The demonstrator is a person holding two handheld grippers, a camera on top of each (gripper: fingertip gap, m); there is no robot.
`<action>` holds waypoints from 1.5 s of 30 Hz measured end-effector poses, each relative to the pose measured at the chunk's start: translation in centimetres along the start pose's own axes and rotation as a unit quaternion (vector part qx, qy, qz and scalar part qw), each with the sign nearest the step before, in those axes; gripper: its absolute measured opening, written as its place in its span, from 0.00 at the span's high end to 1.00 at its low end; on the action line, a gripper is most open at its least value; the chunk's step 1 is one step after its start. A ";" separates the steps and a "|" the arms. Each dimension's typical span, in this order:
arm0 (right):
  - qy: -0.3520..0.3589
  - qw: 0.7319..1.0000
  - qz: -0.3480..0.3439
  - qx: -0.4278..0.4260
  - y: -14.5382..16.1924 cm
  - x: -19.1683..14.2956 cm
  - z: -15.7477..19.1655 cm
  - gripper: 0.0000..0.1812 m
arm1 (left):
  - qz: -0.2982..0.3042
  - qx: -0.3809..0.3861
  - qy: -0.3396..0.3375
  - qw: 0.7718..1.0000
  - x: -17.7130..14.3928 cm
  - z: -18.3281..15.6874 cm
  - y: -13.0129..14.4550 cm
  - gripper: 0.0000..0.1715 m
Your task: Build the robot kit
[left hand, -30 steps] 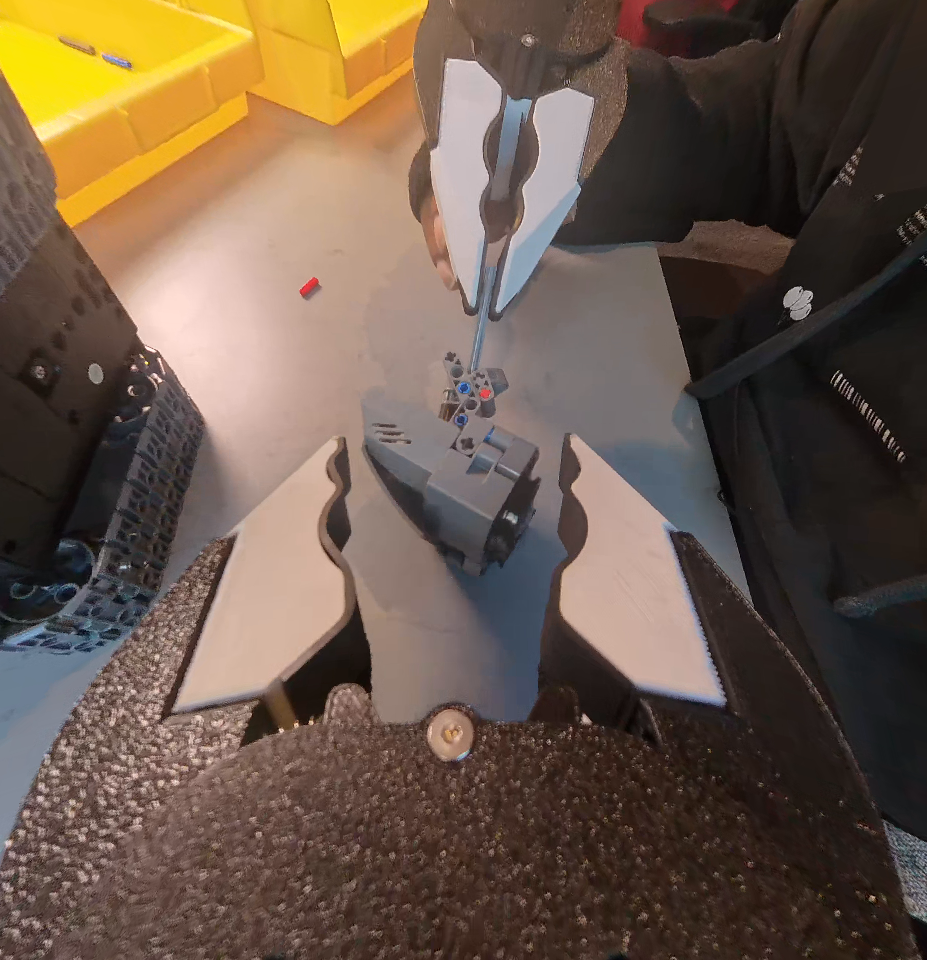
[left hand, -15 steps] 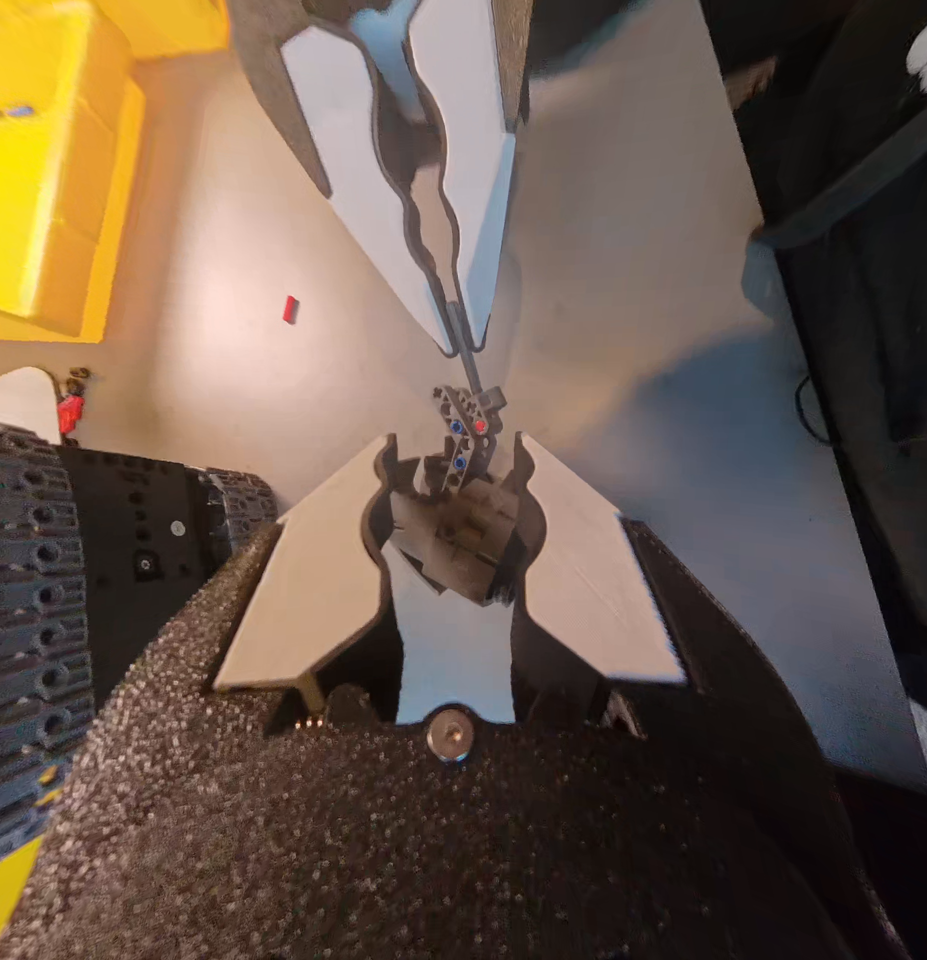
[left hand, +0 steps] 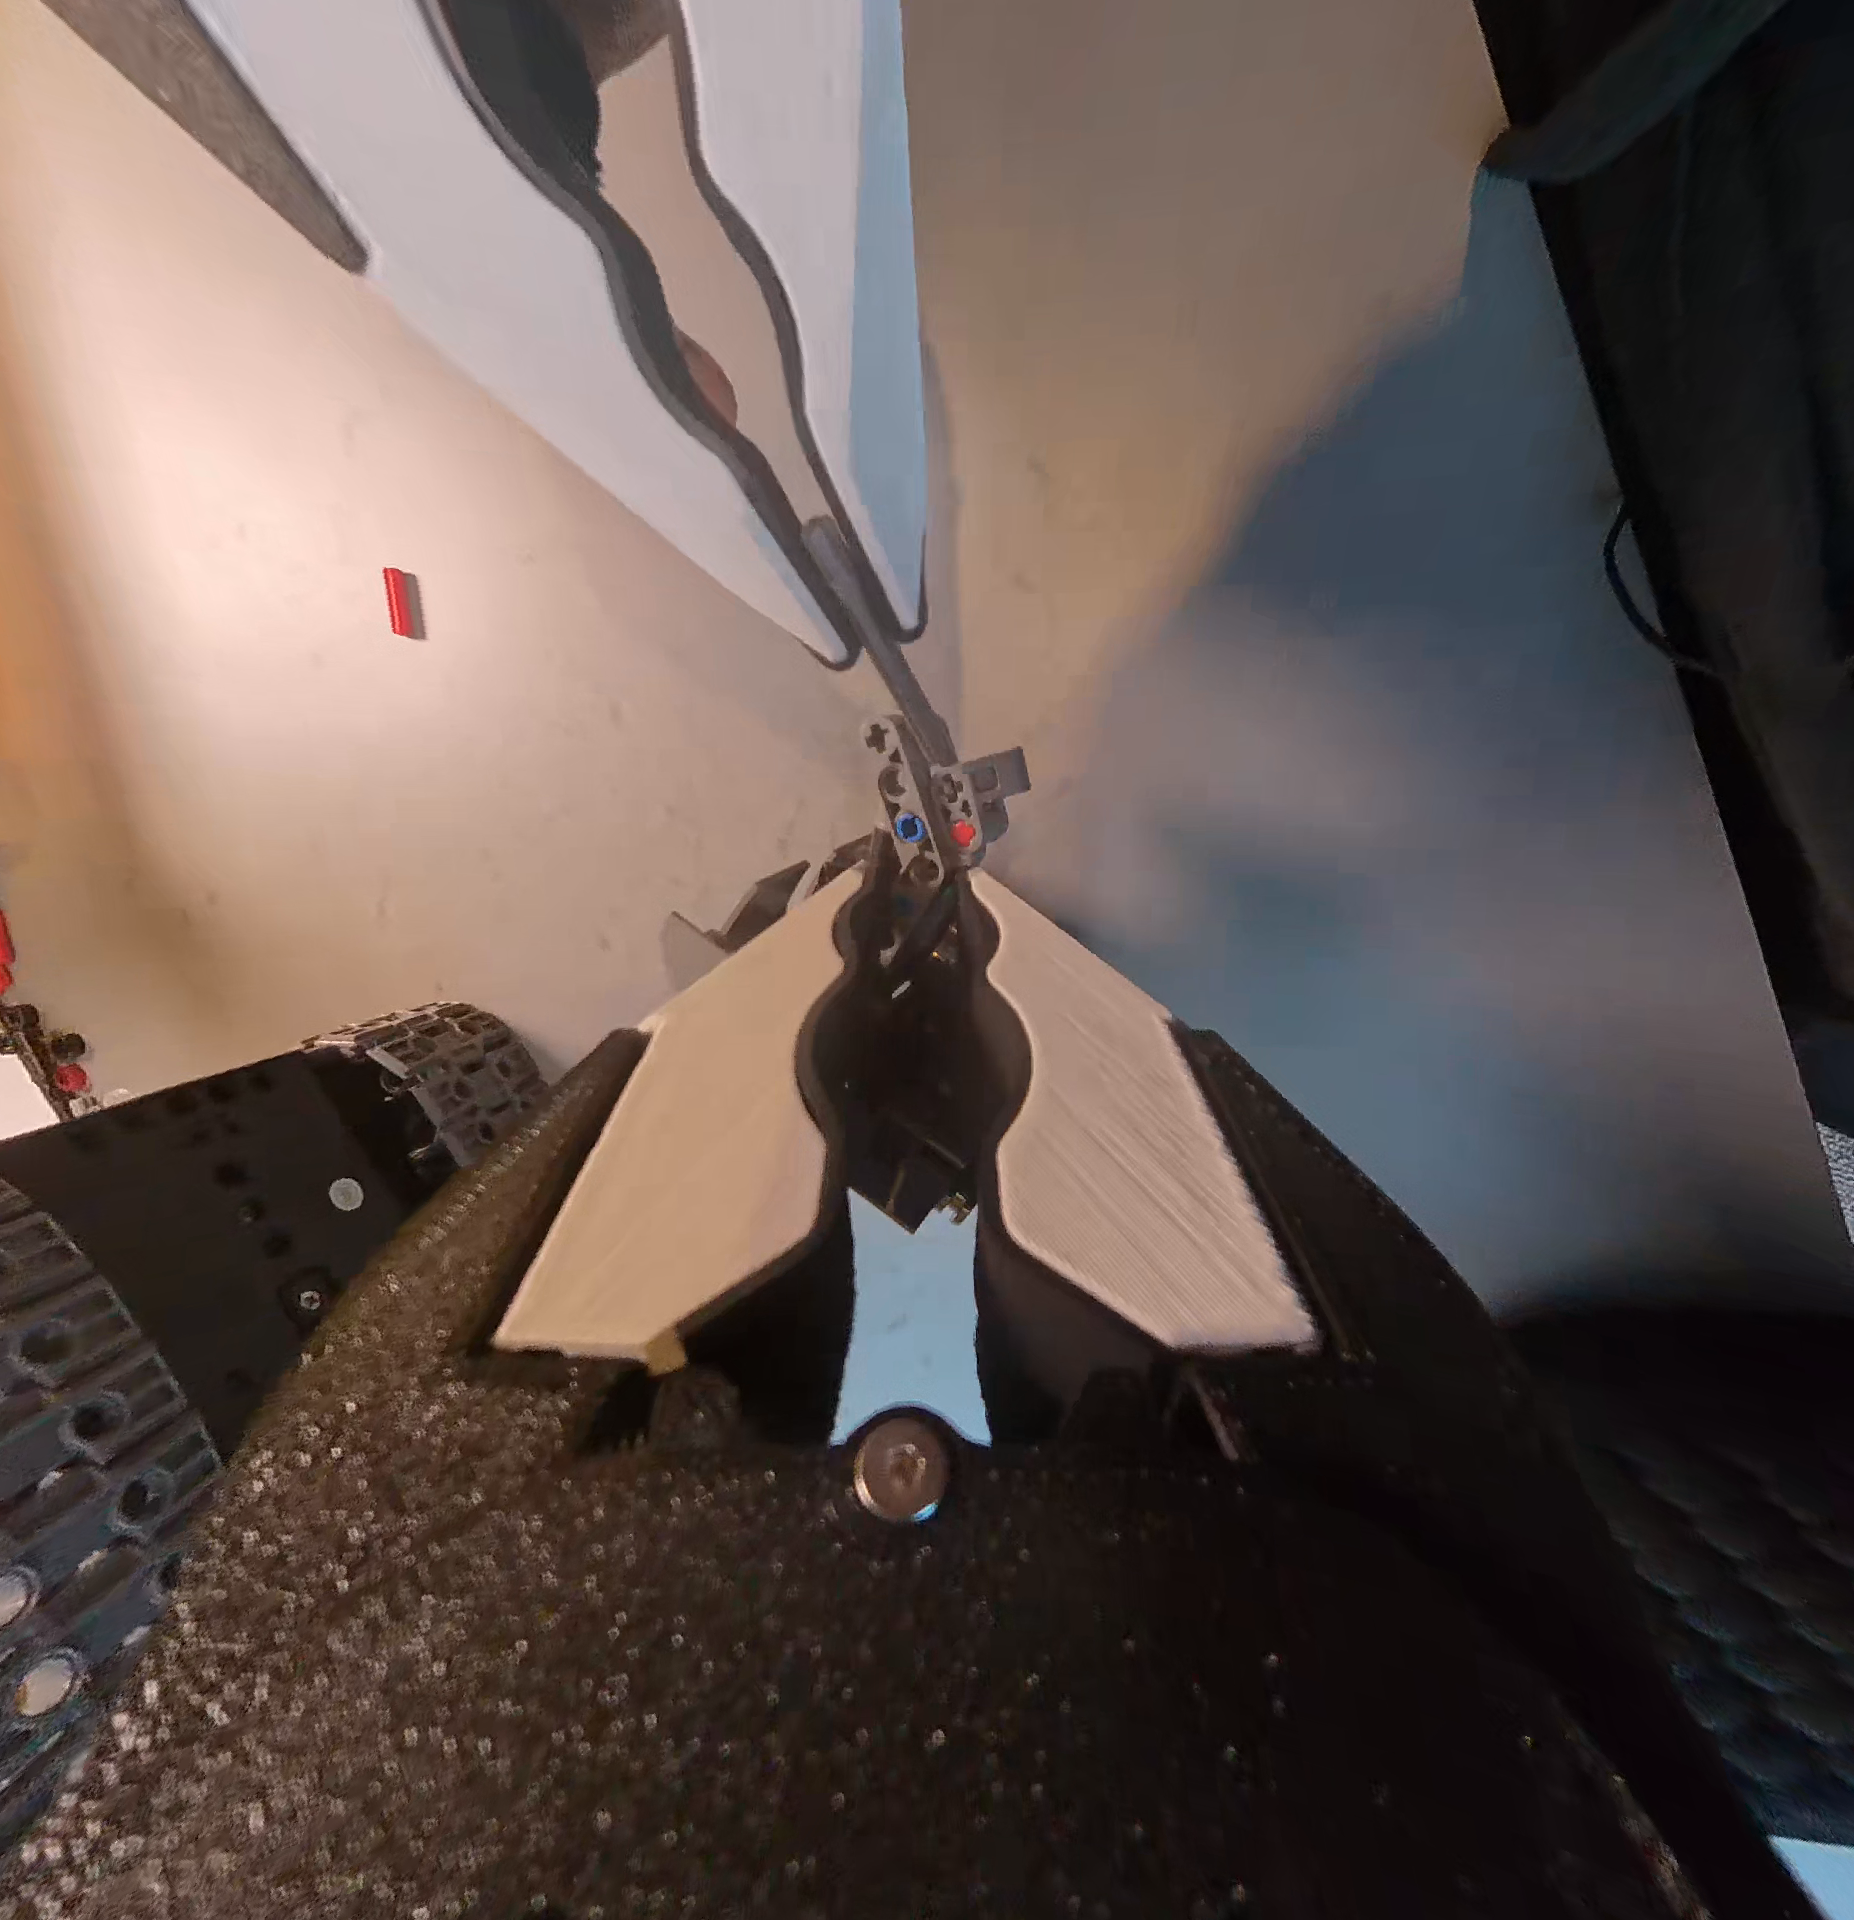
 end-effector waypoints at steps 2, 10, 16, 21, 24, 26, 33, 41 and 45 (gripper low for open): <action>0.004 1.000 -0.001 0.010 -0.8 -0.4 -0.5 0.98 | -0.004 -0.007 -0.002 1.000 0.0 0.0 -0.1 0.93; -0.042 0.993 0.115 -0.003 -0.6 0.6 -0.8 0.98 | -0.032 -0.024 -0.006 0.999 0.4 -0.3 -0.8 0.93; -0.084 0.985 0.153 0.004 -1.3 0.9 -0.5 0.98 | -0.062 -0.023 -0.014 0.998 0.5 -0.6 -1.1 0.93; -0.098 0.975 0.198 0.005 -1.2 1.1 -0.2 0.98 | -0.075 -0.018 -0.021 0.997 0.5 -0.8 -1.2 0.94; -0.109 0.967 0.231 -0.005 -1.2 1.2 -0.1 0.98 | -0.077 -0.009 -0.029 0.997 0.7 -0.9 -1.3 0.93; -0.119 0.962 0.246 -0.011 -1.3 1.2 0.0 0.98 | -0.079 -0.005 -0.031 0.996 0.7 -0.9 -1.3 0.93; -0.138 0.953 0.270 -0.008 -1.4 1.4 0.1 0.98 | -0.092 0.012 -0.051 0.994 0.7 -1.1 -1.3 0.93; -0.140 0.944 0.298 -0.014 -1.7 1.8 0.6 0.98 | -0.087 0.035 -0.062 0.994 0.9 -1.4 -1.5 0.93; -0.142 0.942 0.305 -0.005 -1.5 1.9 0.7 0.98 | -0.084 0.042 -0.065 0.993 0.9 -1.5 -1.5 0.93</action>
Point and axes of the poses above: each gripper's, where its closed fingertips meet, x out along the fingers, y out of its underside, z = x × y across the jaws, the point moved 3 cm from there along -x, back along the fingers, and after that the axes turned 15 degrees about -x, right-handed, at the moved point
